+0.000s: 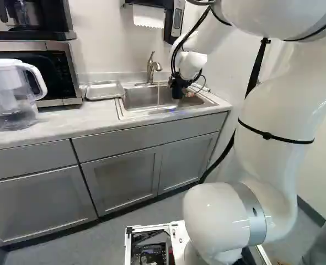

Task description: Rinse the cup and place it in the tray

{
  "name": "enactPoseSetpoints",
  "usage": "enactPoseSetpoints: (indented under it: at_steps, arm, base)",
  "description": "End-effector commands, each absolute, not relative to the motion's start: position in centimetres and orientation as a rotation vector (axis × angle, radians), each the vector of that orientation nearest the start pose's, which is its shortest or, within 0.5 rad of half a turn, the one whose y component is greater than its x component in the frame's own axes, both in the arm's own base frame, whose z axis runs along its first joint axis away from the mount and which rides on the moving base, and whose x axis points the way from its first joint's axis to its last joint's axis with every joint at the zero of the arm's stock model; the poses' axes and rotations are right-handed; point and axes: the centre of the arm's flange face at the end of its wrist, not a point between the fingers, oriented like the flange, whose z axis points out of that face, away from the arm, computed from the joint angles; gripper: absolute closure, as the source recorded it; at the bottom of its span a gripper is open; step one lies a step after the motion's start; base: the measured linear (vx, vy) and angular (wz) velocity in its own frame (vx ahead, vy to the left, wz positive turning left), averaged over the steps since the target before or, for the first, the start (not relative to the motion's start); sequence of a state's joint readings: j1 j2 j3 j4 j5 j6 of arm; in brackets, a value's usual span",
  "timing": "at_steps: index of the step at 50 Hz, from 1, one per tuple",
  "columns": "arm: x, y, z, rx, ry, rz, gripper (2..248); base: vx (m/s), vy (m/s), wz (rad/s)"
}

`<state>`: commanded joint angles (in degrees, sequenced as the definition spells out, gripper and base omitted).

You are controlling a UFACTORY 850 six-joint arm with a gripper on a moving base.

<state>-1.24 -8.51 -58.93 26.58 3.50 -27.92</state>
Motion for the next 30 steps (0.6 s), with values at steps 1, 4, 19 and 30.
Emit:
enactPoseSetpoints:
  at_steps: [1,4,19,30]
  arm:
    - [55.4,-1.3,54.0,-2.846,0.01,-1.431,129]
    - [55.3,-1.0,54.0,-2.844,0.002,-1.42,129]
    - [55.2,-0.4,53.8,-2.802,0.14,-1.351,129]
    - [55.1,0.4,53.7,-2.754,0.256,-1.309,129]
  base:
    - [0.0,0.0,0.0]
    - [0.0,0.0,0.0]
    - [0.0,0.0,0.0]
    - [0.0,0.0,0.0]
